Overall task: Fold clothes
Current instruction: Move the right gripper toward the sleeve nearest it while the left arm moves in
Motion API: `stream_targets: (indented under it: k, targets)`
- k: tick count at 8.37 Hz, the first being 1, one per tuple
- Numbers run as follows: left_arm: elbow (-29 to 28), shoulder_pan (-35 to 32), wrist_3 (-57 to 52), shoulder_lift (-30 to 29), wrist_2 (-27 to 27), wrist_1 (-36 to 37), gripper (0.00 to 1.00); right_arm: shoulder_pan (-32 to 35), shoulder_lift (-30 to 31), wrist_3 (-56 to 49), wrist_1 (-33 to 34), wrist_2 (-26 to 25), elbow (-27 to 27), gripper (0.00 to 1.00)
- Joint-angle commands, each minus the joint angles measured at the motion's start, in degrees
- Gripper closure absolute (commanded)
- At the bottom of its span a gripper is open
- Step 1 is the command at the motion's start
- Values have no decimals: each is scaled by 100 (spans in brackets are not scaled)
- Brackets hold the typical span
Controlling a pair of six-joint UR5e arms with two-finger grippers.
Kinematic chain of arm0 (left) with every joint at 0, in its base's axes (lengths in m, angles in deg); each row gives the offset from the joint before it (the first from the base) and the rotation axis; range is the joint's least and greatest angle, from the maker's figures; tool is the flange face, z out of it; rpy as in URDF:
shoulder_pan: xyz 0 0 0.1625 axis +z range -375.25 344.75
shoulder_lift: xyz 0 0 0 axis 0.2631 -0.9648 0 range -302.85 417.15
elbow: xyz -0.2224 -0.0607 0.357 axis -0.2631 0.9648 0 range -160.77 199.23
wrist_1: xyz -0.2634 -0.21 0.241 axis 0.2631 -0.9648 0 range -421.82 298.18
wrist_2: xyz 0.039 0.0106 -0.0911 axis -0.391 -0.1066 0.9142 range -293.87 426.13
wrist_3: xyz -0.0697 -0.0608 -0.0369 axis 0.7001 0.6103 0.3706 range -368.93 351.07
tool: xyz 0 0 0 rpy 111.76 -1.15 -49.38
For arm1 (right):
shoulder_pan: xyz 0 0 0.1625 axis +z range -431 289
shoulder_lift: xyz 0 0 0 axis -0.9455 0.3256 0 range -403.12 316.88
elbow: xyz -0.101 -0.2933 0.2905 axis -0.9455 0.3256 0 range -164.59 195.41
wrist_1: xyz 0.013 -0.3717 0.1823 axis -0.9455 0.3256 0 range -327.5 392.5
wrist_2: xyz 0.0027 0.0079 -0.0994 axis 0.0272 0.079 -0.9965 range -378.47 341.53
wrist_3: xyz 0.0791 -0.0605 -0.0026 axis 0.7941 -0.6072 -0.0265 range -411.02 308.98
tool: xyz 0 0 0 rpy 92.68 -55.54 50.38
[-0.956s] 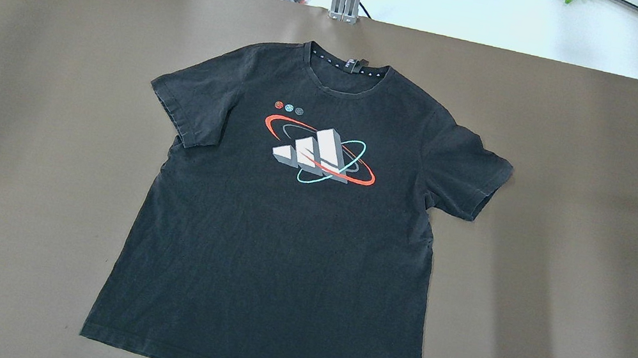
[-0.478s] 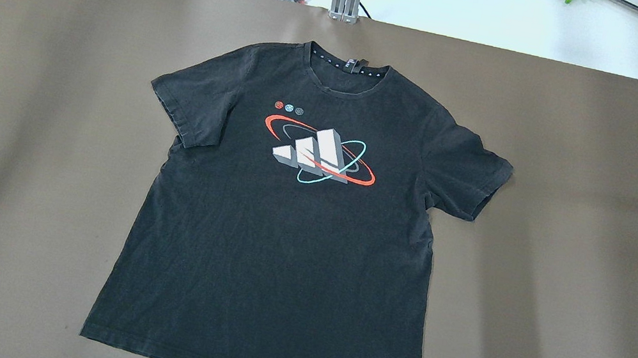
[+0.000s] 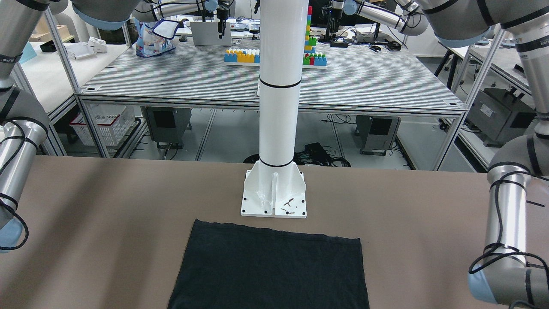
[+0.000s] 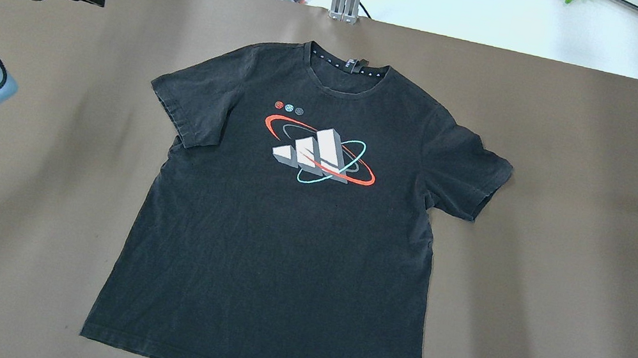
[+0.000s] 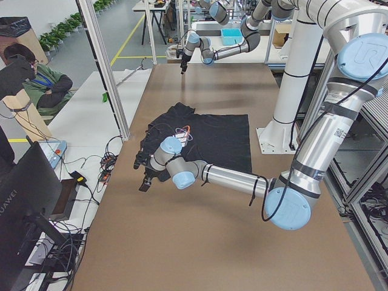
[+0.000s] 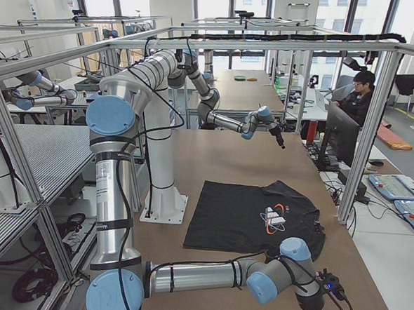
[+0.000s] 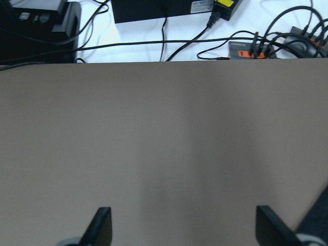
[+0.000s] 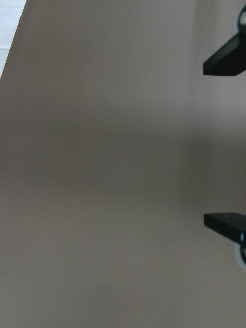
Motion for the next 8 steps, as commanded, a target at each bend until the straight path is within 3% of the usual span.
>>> stream_targets:
  k: [1, 3, 8]
  targets:
    - [-601, 230, 478, -753, -18, -188, 0, -529, -286, 1396, -1088, 68, 434, 6]
    - [-742, 388, 829, -1061, -27, -206, 0, -977, -576, 2207, -1926, 33, 936, 6]
    - [-804, 521, 892, -1203, -220, -215, 0, -1707, -840, 3088, -2157, -432, 1017, 6]
